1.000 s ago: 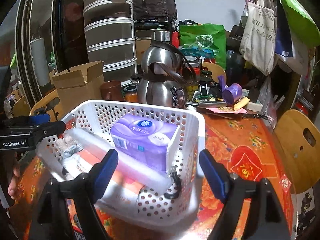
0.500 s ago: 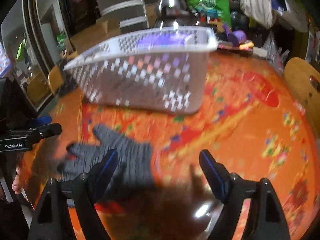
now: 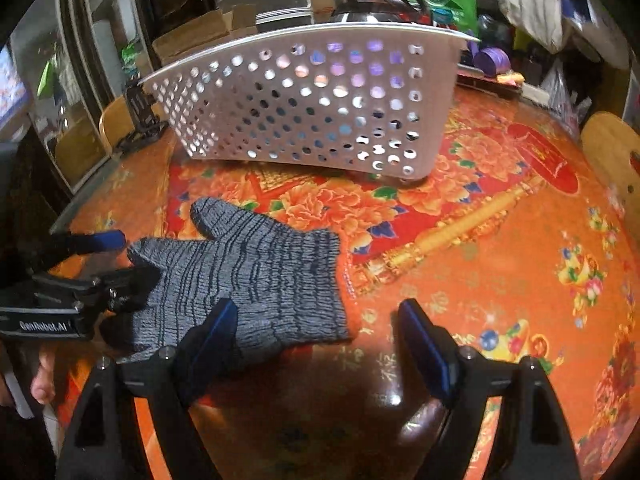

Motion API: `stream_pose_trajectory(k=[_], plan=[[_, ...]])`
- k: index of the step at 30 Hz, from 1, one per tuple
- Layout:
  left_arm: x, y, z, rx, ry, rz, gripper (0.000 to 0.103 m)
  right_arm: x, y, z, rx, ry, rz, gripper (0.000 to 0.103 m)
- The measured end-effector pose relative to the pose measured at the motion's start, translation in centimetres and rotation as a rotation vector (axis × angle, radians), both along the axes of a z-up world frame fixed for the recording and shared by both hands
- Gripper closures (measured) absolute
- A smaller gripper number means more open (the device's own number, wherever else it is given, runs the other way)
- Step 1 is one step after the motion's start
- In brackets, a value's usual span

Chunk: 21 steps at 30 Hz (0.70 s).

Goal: Organize soft objects
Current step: 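Move both grippers to the gray knit glove on the table, then close the left gripper on the glove cuff while the right gripper grips the glove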

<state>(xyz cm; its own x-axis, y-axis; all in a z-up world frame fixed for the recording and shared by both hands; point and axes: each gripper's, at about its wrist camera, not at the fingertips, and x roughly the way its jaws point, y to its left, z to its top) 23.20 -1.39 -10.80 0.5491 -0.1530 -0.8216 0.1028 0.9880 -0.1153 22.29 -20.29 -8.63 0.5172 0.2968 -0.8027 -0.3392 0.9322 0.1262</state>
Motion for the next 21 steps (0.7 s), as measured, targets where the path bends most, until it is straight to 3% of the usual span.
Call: stream_pose_trajectory(k=[3, 8, 12, 16, 18, 21], plan=[[0.4, -0.1, 0.1, 0.004, -0.009, 0.003, 0.018, -0.2, 0.3, 0.0, 0.004, -0.003, 0.013, 0.031], [0.3, -0.4, -0.1, 0.014, -0.059, -0.014, 0.027, -0.4, 0.9, 0.0, -0.003, -0.01, 0.02, 0.044], [0.3, -0.9, 0.0, 0.016, -0.067, -0.038, 0.053, -0.7, 1.2, 0.1, -0.001, -0.012, 0.022, 0.052], [-0.2, -1.6, 0.3, -0.013, -0.079, -0.082, 0.077, -0.9, 1.1, 0.1, 0.044, -0.003, 0.04, 0.075], [-0.3, -1.8, 0.3, -0.034, -0.08, -0.098, 0.087, -1.1, 1.4, 0.1, 0.039, -0.006, 0.046, 0.08], [-0.3, -1.5, 0.2, -0.097, -0.073, -0.128, 0.089, -1.1, 1.3, 0.2, 0.051, -0.005, 0.042, 0.083]])
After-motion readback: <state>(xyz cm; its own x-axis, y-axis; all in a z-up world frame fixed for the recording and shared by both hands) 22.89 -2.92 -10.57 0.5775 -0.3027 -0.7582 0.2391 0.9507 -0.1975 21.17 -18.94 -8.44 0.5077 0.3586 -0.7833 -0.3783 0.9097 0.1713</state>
